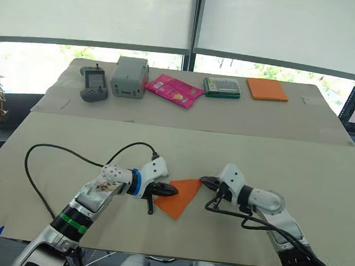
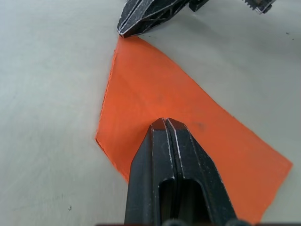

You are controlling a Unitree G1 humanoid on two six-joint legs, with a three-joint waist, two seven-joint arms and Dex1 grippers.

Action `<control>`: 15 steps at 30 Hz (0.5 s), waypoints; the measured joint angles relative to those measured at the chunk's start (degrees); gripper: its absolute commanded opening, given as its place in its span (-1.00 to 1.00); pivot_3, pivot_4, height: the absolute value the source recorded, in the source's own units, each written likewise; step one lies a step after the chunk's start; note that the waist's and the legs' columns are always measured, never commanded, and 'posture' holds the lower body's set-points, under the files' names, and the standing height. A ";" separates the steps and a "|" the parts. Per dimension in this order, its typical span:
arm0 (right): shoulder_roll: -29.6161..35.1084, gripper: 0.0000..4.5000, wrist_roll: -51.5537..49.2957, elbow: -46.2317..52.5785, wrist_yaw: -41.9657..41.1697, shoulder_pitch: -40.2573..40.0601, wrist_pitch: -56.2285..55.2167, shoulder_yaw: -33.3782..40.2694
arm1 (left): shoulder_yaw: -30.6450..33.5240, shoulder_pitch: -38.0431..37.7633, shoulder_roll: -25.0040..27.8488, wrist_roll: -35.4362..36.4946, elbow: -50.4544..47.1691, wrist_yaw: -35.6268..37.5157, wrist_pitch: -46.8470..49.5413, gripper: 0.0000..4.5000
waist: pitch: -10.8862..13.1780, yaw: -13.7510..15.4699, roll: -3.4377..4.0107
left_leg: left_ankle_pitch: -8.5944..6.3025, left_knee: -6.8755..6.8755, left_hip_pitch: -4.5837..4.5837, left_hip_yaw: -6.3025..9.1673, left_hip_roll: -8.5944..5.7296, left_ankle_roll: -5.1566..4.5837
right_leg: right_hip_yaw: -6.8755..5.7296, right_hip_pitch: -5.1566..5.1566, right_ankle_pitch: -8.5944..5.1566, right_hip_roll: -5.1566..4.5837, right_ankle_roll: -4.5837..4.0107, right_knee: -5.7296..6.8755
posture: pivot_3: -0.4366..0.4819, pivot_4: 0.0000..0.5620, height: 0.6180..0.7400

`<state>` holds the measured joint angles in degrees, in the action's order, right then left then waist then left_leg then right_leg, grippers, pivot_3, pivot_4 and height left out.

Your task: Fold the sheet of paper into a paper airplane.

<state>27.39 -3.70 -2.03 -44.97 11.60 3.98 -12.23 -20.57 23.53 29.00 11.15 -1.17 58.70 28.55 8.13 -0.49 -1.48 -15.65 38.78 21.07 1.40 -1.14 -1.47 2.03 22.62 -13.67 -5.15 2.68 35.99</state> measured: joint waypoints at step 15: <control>-0.39 -1.00 4.17 1.01 8.64 -0.79 -0.63 3.05 | -0.87 0.82 -1.09 -0.64 1.00 1.06 -0.84 -0.99 | 0.00 0.09 0.00 | 0.00 0.05 0.04 0.00 -0.05 0.00 | 0.02 0.01 -0.01 -0.05 0.01 -0.01 | -0.05 -0.47 1.00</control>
<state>27.00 0.47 -1.02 -36.34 10.81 3.35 -9.19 -21.44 24.35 27.91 10.51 -0.17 59.76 27.71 8.12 -0.39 -1.49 -15.65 38.83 21.11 1.39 -1.19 -1.47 2.04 22.64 -13.68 -5.21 2.69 35.98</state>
